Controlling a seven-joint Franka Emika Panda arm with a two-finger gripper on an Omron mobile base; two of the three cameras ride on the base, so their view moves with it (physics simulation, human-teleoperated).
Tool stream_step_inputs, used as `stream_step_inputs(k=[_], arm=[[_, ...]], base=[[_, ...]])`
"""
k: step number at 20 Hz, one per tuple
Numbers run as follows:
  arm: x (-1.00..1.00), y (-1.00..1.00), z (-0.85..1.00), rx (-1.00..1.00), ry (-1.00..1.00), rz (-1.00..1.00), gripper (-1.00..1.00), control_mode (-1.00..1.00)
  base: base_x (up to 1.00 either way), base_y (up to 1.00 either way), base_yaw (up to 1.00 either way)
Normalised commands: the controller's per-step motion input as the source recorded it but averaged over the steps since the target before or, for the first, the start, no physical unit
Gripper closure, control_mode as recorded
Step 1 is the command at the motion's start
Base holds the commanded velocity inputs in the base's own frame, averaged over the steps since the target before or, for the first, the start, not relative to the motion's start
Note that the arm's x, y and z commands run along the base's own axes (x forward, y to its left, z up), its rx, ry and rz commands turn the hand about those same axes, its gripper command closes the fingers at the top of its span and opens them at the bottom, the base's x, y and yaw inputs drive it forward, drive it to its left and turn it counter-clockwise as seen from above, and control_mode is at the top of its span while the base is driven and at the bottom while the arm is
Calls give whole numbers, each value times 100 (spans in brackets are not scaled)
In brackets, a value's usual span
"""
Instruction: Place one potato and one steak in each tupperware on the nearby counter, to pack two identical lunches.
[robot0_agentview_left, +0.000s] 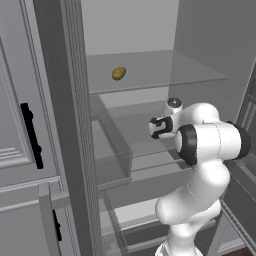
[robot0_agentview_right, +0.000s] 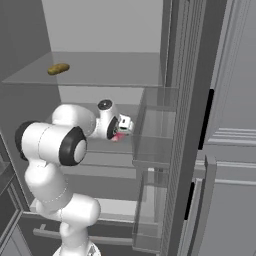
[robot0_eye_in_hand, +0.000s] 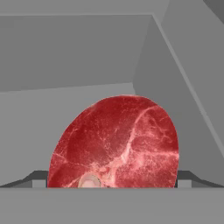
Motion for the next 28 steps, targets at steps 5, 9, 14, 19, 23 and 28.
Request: stream_step_inputs(k=[5, 9, 14, 19, 23, 28], arm=[[9, -2, -82, 0, 16, 0, -100, -100], [-9, 0, -90, 0, 19, 0, 100, -100], [-79, 1, -27, 0, 1, -1, 100, -100], [-100, 26, 0, 0, -3, 1, 100, -100], [-100, 19, 21, 0, -8, 2, 100, -100], [-100, 16, 48, 0, -20, 4, 100, -100]], base=[[0, 0, 0], [0, 0, 0], [0, 0, 0], [0, 0, 0], [0, 0, 0], [0, 0, 0]])
